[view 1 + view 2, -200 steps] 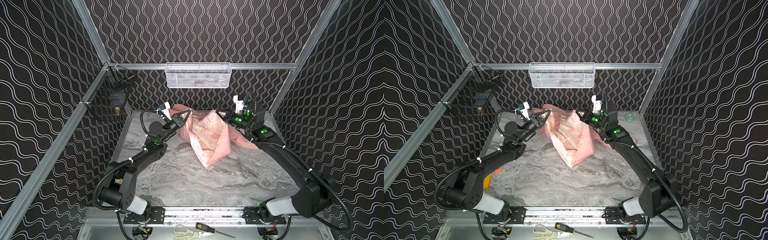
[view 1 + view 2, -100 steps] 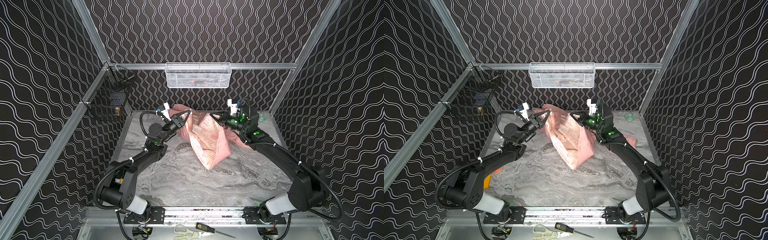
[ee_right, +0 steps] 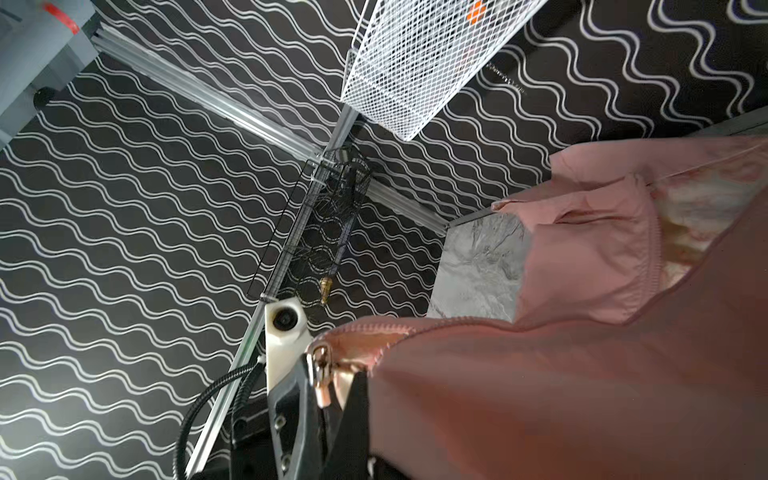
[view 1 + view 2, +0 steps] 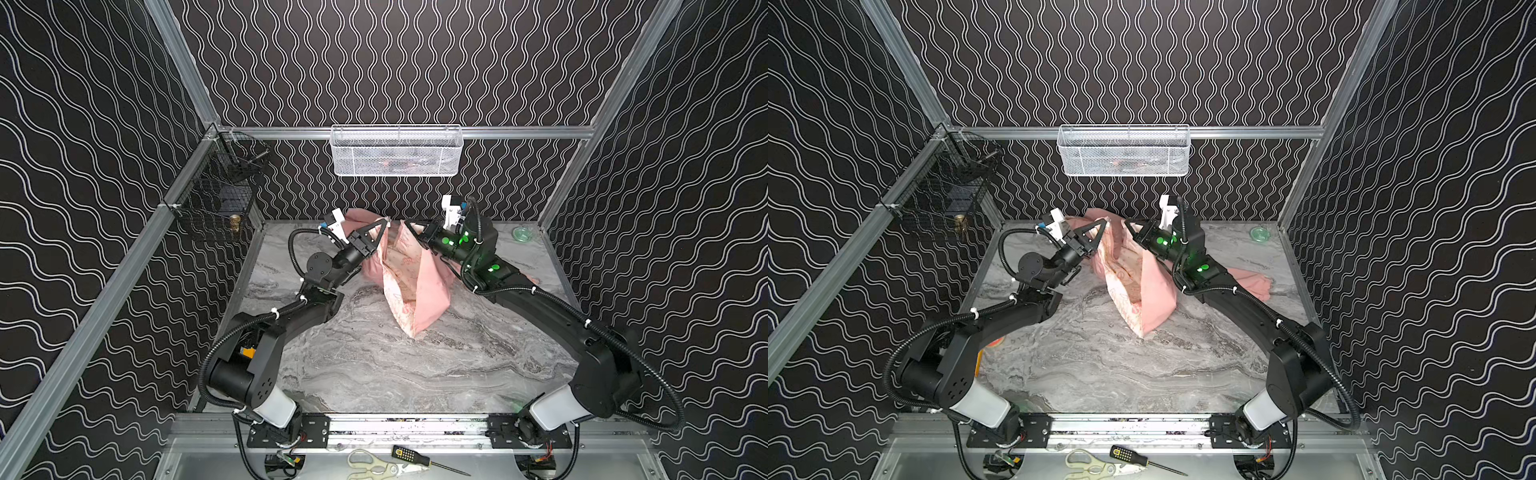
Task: Zip up the jacket
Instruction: 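Raise the held zipper ends upward with both grippers, pulling the jacket taut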
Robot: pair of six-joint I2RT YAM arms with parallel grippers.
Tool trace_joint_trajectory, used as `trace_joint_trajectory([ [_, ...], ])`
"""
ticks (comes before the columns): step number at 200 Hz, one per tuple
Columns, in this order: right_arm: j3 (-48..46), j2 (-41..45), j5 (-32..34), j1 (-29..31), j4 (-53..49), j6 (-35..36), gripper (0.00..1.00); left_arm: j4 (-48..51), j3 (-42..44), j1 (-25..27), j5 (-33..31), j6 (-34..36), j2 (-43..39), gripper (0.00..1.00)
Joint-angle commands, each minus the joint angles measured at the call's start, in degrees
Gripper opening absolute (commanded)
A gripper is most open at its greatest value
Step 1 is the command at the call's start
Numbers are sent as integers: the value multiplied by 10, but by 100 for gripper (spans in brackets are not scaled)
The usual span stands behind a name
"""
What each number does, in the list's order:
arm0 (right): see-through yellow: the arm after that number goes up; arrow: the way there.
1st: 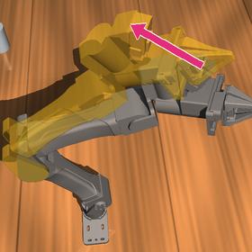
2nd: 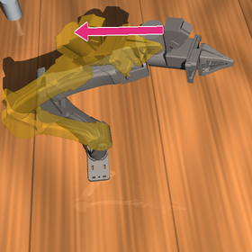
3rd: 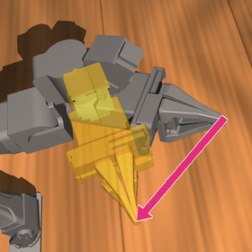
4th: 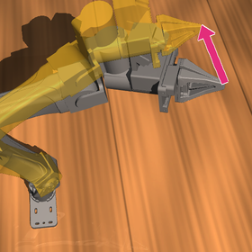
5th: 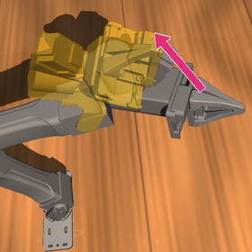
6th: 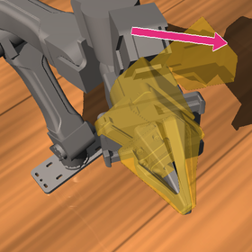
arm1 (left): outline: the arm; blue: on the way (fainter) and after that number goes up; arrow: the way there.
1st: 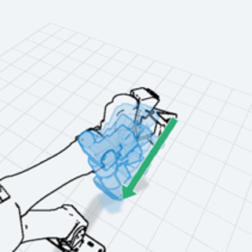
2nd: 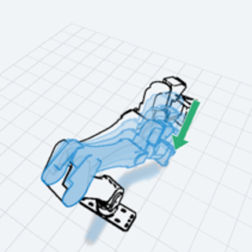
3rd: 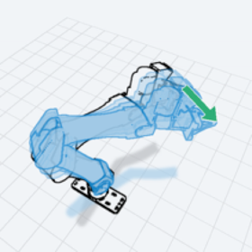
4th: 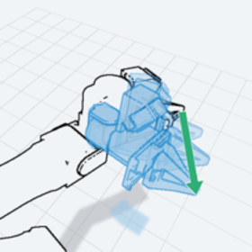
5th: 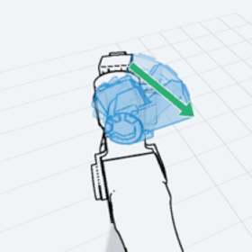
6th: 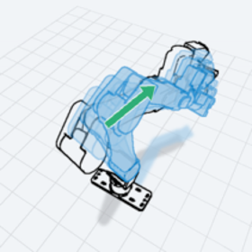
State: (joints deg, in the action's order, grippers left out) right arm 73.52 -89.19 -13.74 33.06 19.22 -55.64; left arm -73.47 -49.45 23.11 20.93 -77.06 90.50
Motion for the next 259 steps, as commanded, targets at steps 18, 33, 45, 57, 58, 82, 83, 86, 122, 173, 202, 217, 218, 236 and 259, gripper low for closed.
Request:
trace_joint_trajectory([
  [18,36,-16,62,11,42,5,0,-66,-5,1,-23,-20,7,0],
  [33,44,-22,71,15,48,10,0,-72,-7,1,-27,-26,11,0],
  [45,47,-26,76,19,59,14,0,-78,-7,1,-31,-31,13,0],
  [57,50,-31,76,22,67,18,0,-80,-8,1,-30,-33,14,0],
  [58,51,-32,76,22,67,19,0,-79,-8,1,-30,-33,14,0],
  [82,58,-44,70,26,83,29,0,-75,-8,2,-29,-34,13,0],
  [83,58,-45,70,27,84,30,0,-75,-8,2,-30,-34,13,0],
  [86,58,-47,71,27,86,30,0,-76,-8,2,-31,-35,13,0],
  [122,57,-60,58,30,123,28,0,-82,-3,3,-33,-46,15,0],
  [173,51,-65,53,37,159,27,0,-103,-2,4,-40,-69,28,0],
  [202,48,-67,62,43,162,30,0,-105,-6,5,-39,-71,30,0],
  [217,47,-66,70,43,161,30,0,-104,-6,5,-40,-71,28,0],
  [218,47,-66,71,43,161,29,0,-104,-6,5,-40,-71,28,0],
  [236,46,-65,81,46,155,29,0,-104,-4,5,-41,-70,27,0],
  [259,45,-65,92,47,154,25,0,-99,-1,6,-41,-66,21,0],
])
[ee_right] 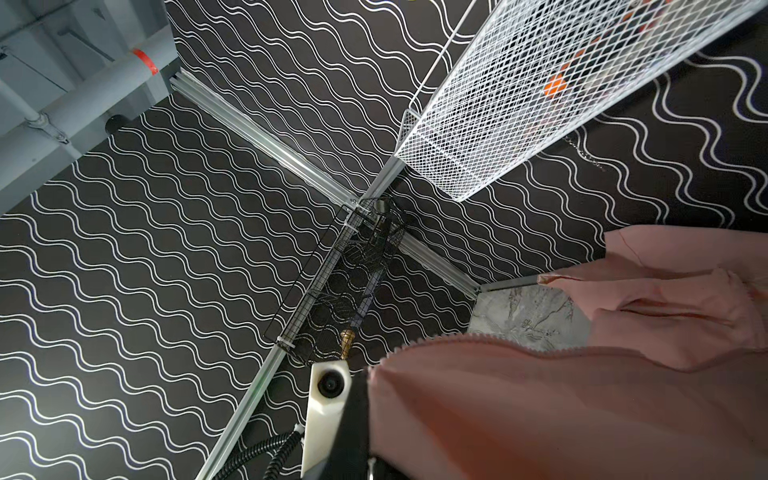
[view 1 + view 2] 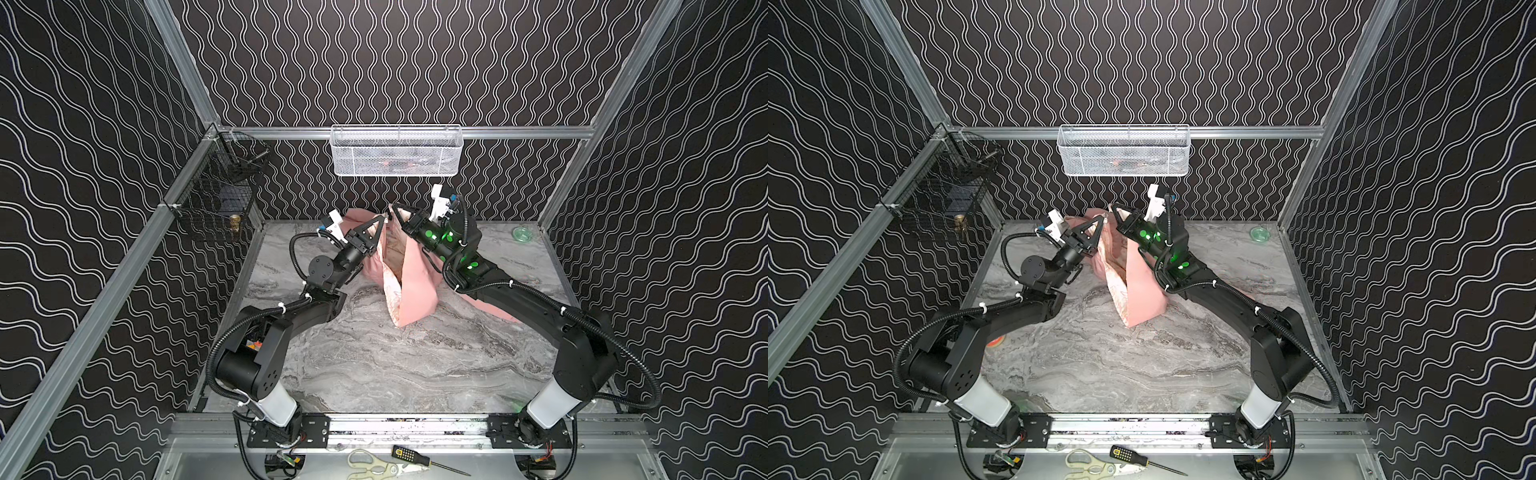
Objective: Zip up the jacket
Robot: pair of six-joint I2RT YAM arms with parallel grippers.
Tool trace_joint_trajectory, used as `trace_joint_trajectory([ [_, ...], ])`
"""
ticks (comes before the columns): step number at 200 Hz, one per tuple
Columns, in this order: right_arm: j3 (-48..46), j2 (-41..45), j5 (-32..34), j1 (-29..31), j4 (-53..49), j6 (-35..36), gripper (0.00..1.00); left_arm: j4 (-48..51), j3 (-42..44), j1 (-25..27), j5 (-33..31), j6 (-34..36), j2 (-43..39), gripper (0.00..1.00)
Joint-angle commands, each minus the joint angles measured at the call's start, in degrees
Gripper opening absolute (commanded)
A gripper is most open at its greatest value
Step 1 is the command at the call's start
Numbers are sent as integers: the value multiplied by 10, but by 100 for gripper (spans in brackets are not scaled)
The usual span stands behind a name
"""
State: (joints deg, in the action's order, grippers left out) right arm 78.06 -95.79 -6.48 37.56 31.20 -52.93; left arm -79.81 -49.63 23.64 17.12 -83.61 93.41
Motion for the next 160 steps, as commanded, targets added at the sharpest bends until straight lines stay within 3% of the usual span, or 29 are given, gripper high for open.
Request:
trace_joint_trajectory([
  [1,-1,2,20,3,34,-2,0,-36,1,1,-3,-1,-9,0],
  [160,5,-5,21,8,35,-15,0,-60,8,11,-25,-3,-3,0],
])
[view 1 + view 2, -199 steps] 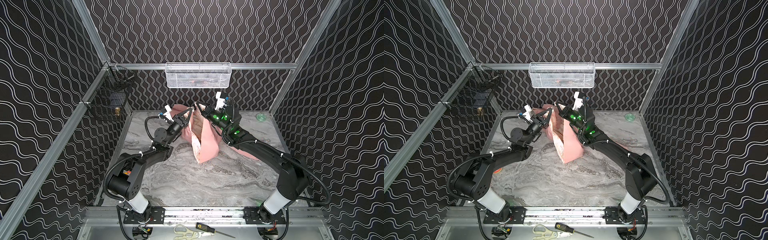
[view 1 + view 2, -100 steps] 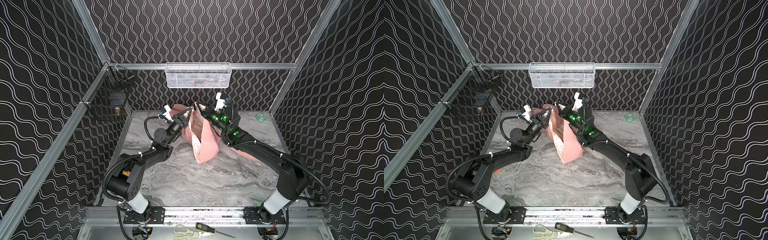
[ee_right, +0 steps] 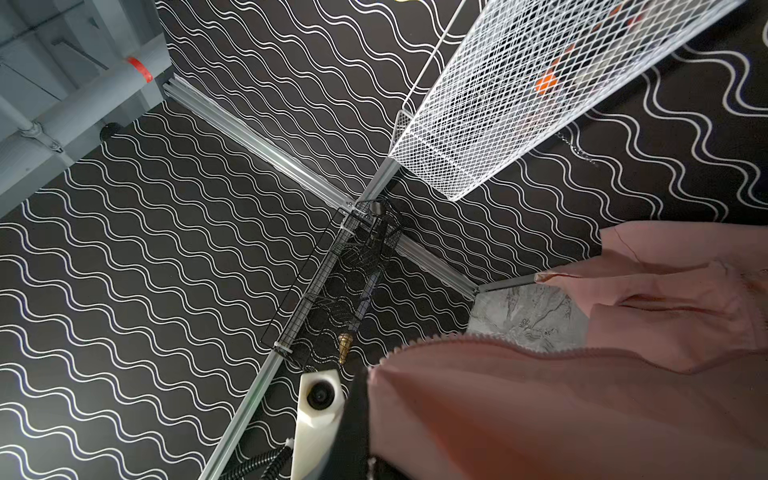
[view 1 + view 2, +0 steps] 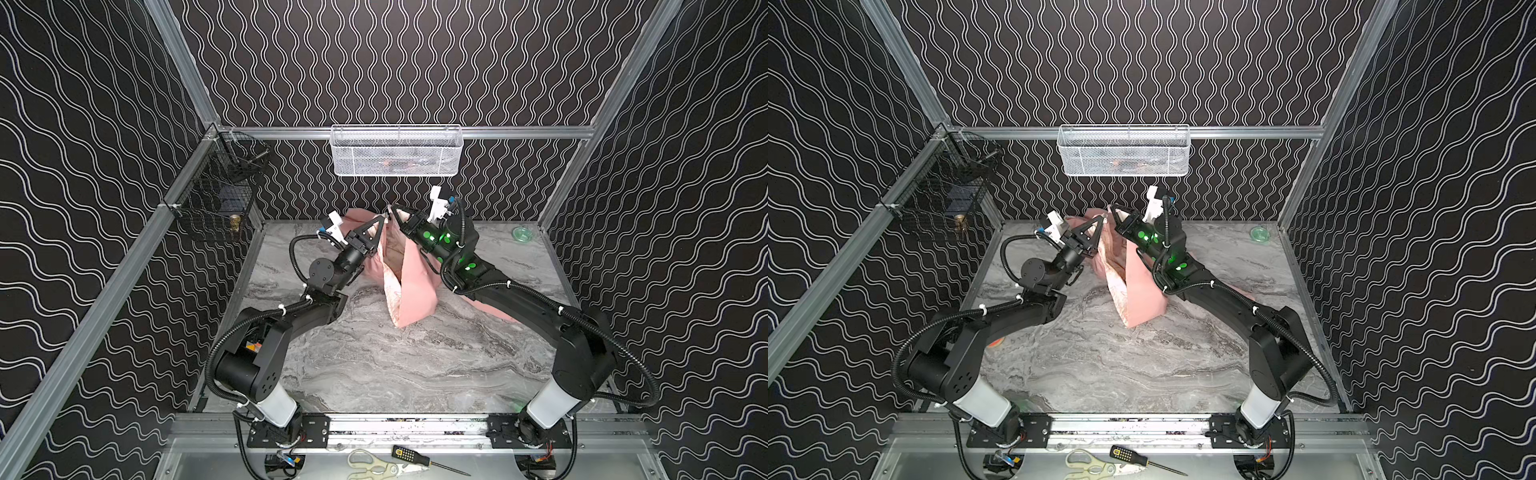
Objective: Zip up the jacket
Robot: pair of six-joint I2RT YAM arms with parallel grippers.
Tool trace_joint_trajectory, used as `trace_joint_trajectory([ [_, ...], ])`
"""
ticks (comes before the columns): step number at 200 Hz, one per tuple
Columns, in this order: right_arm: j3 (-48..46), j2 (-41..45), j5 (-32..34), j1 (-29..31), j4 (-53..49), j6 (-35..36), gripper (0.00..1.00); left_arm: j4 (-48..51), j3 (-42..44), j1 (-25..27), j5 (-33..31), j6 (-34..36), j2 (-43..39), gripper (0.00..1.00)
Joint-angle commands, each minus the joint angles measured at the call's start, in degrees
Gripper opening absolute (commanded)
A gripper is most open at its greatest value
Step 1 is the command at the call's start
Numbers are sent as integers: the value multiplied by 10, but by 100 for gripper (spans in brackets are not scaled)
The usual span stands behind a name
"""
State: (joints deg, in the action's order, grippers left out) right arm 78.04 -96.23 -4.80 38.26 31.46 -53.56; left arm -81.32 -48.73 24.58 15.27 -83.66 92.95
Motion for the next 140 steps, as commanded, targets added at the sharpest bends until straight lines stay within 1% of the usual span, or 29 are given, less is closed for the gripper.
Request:
trace_joint_trajectory([
  [1,5,-1,4,1,32,-8,0,-45,-1,2,-7,-3,1,0],
  [98,7,-4,1,2,26,-10,0,-46,-5,8,-11,2,6,0],
  [140,2,0,11,2,21,-14,0,-48,-3,9,-16,6,4,0],
])
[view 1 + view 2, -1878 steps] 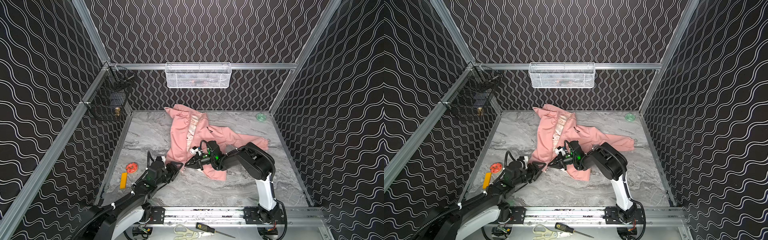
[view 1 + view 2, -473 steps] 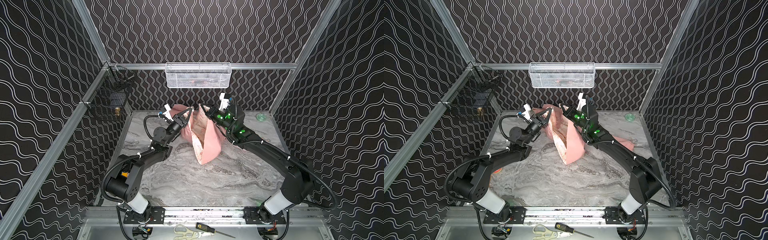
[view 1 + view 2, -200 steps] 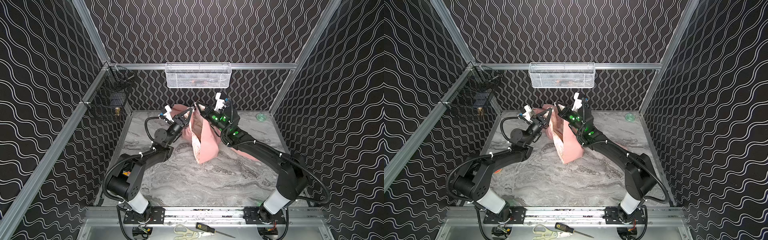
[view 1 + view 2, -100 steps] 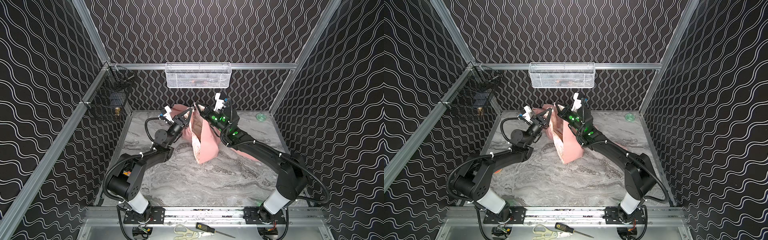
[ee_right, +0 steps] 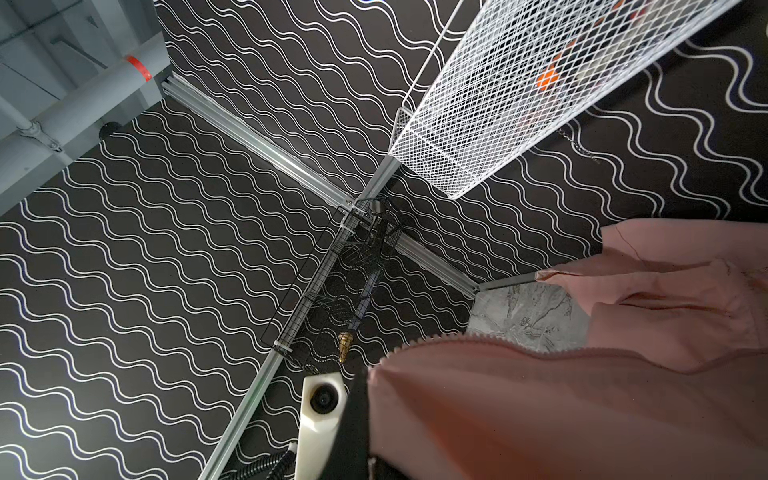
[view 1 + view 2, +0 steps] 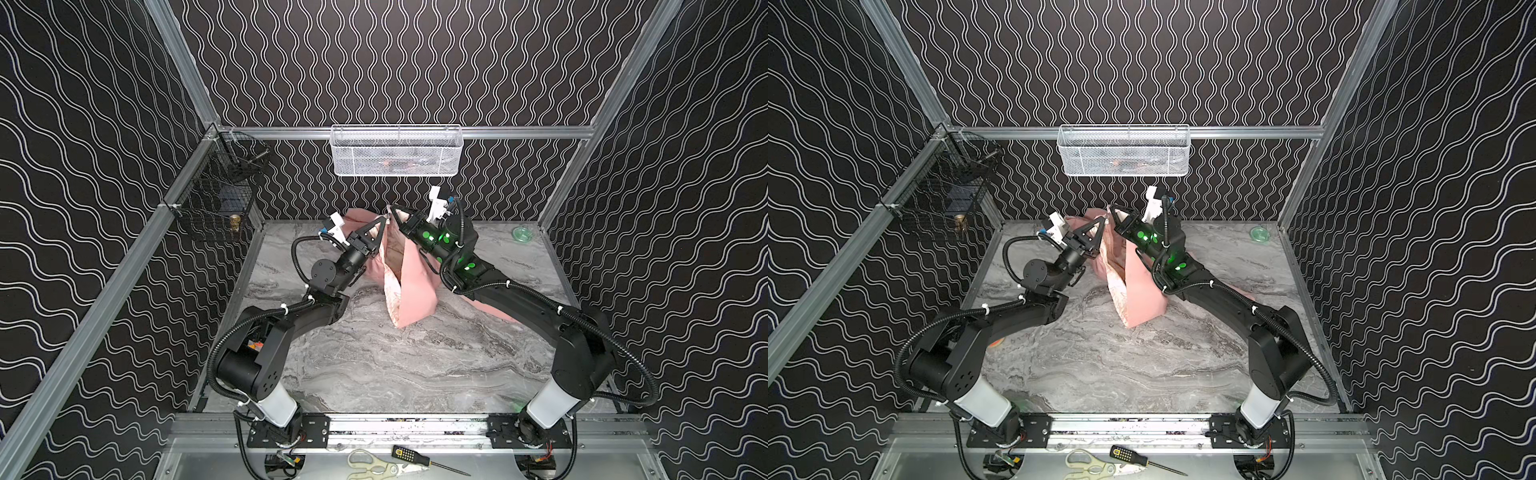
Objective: Zip up the jacket
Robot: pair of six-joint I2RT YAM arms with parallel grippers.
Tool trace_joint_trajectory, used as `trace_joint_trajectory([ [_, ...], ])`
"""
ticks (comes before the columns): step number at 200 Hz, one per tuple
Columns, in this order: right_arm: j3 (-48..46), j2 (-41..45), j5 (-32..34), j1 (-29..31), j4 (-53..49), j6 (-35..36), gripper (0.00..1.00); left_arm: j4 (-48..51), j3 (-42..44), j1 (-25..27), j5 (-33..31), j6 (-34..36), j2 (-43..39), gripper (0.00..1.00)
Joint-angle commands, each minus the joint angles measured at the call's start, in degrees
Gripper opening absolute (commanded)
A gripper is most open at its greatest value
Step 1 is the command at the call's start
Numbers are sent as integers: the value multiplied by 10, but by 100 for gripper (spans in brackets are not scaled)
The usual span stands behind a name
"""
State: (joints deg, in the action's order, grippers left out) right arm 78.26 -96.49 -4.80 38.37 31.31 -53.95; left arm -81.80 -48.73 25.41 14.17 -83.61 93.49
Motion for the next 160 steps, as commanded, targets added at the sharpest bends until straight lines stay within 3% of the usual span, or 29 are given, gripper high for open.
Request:
trace_joint_trajectory([
  [1,0,2,11,1,23,-10,0,-43,-3,1,-6,6,-2,0],
  [160,-5,10,20,14,26,-3,0,-65,11,1,-20,-7,-1,0],
])
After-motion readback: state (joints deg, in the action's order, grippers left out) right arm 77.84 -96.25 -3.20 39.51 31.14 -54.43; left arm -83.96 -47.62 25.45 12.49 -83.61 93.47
